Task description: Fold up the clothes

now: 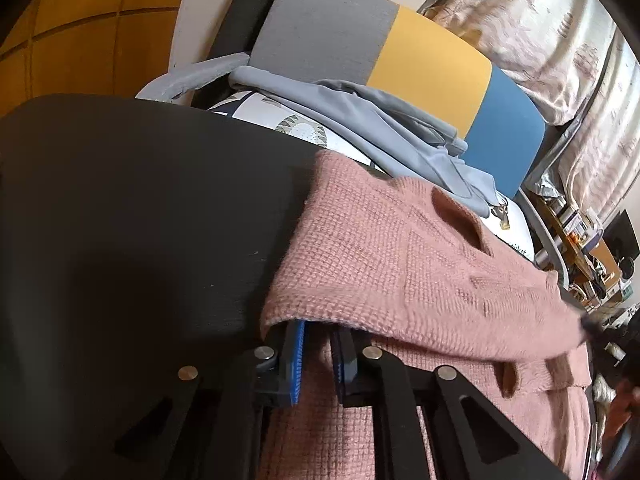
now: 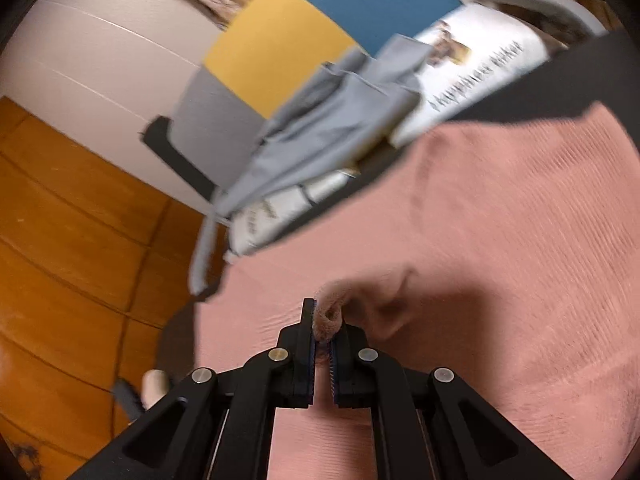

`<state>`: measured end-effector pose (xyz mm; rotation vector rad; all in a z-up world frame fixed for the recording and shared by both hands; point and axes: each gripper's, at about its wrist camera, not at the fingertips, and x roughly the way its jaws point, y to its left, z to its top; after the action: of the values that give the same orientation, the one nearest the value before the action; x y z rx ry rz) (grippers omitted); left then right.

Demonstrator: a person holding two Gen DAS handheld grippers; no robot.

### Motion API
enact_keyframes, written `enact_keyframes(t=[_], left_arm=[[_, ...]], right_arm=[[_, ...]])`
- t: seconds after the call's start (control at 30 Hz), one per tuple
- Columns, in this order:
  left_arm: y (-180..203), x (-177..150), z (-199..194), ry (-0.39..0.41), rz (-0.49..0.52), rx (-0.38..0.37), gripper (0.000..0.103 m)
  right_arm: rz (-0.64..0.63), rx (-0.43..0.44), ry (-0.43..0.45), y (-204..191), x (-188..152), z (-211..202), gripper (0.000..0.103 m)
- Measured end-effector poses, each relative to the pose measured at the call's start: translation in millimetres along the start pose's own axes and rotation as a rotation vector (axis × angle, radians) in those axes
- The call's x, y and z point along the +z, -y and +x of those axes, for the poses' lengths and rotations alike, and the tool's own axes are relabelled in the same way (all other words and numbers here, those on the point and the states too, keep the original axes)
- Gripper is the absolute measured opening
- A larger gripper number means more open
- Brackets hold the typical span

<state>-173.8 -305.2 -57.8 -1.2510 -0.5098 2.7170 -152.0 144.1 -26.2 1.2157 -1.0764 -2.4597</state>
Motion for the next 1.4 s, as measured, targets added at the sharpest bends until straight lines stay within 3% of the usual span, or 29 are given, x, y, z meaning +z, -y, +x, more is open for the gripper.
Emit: enact_keyframes(t=[0.13, 0.27, 0.37, 0.47, 0.73, 0.87, 1.0, 1.07, 1.2, 1.4], left_arm=[[-0.9, -4.1, -1.8, 0.003, -0.015, 0.006, 0.010], [3.0, -6.2, -1.8, 0.005, -0.009, 0.022, 0.010], [4.8, -7.1, -2.2, 0.007, -0.003, 0.030, 0.010], [2.0, -7.2, -2.5, 0.003, -0.015, 0.016, 0.010], [-2.1, -25.7, -37.5, -0.021, -0.070, -0.006, 0.010], [21.5, -23.6, -62.8, 0.077, 0.008, 0.008, 0.010], [53.3, 1.1, -45.0, 0.101, 0.096, -0.026, 0.016], [65.8, 13.0, -18.1, 0.080, 0.154, 0.006, 0.016], [64.4, 16.5, 27.1, -0.001, 0.211, 0.160, 0.016], [59.8, 6.8, 21.1, 0.038, 0.185, 0.174, 0.018]], right_arm=[[0.072, 0.002, -0.035, 18.4, -1.7, 6.0, 0.006], [-0.026, 0.052, 0.057, -3.3, 4.0, -18.1, 0.006], [-0.080, -0.031, 0.043, -2.8, -3.2, -13.5, 0.006], [-0.020, -0.089, -0.034, 23.9, -17.6, 8.4, 0.005], [-0.057, -0.088, -0.020, 32.7, -18.4, 11.7, 0.003], [-0.076, -0.090, -0.018, 29.8, -20.2, 11.2, 0.003], [-0.099, -0.103, -0.033, 24.3, -17.6, 14.9, 0.003], [-0.111, -0.107, -0.035, 23.1, -16.9, 15.6, 0.003], [-0.183, -0.137, -0.043, 16.3, -15.6, 16.3, 0.003], [-0.218, -0.165, -0.028, 13.0, -11.4, 13.3, 0.005]])
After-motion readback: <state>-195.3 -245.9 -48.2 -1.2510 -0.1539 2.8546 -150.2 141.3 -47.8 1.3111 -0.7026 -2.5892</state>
